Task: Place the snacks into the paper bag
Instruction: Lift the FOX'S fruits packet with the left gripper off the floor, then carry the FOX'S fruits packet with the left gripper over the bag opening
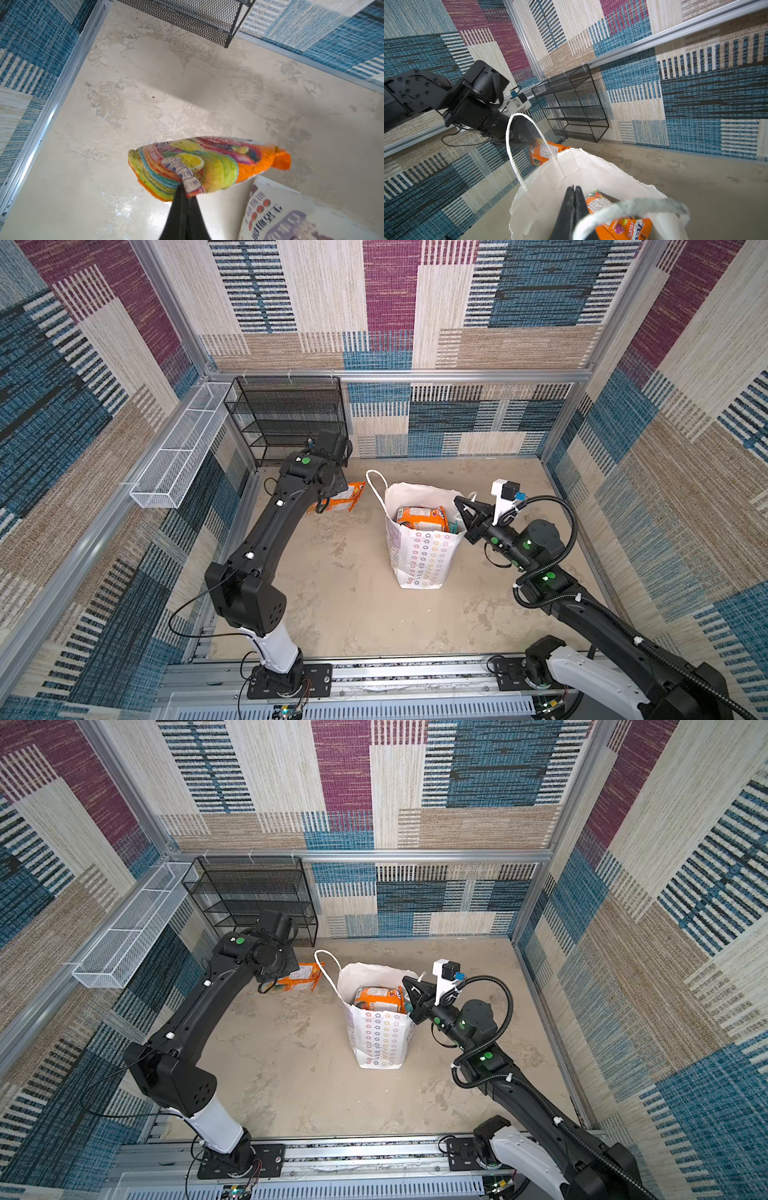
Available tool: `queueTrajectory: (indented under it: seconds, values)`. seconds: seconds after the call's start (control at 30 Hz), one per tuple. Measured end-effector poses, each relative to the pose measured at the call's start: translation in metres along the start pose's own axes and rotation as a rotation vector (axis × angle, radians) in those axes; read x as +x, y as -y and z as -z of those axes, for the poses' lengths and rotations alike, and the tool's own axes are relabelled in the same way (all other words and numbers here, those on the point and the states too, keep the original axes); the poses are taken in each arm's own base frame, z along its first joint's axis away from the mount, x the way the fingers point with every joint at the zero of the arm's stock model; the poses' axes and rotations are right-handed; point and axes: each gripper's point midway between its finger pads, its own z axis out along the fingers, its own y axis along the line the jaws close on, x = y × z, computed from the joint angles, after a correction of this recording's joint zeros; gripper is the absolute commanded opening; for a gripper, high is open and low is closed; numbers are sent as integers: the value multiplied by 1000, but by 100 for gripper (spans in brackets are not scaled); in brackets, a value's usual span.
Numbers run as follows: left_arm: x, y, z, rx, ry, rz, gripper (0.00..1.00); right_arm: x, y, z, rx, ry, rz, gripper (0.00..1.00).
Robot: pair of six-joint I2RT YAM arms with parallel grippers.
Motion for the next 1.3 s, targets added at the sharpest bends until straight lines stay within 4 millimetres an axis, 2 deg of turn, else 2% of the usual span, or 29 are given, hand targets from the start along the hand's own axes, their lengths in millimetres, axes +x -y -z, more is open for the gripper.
queueTrajectory:
  seconds: [0.3,0.43,0.6,0.73,0.93,1.07,1.3]
  values:
    - [-6,-8,78,172,105,38,0,4,2,-2,3,-11,-6,6]
    - [-24,-5,118,263,183,46,0,0,-1,0,-1,0,-2,5]
    - [-48,9,170,413,271,40,0,-3,-3,2,-6,7,0,5]
    - [-59,30,200,540,295,14,0,-4,-5,1,-10,8,0,6]
    - [-69,70,230,706,308,-57,0,-1,-4,-1,-9,-2,-2,6]
    - [-63,102,244,801,295,-125,0,5,-2,-4,-6,-18,-3,5]
    - [-39,154,248,882,257,-237,0,7,-3,-5,-9,-23,4,5]
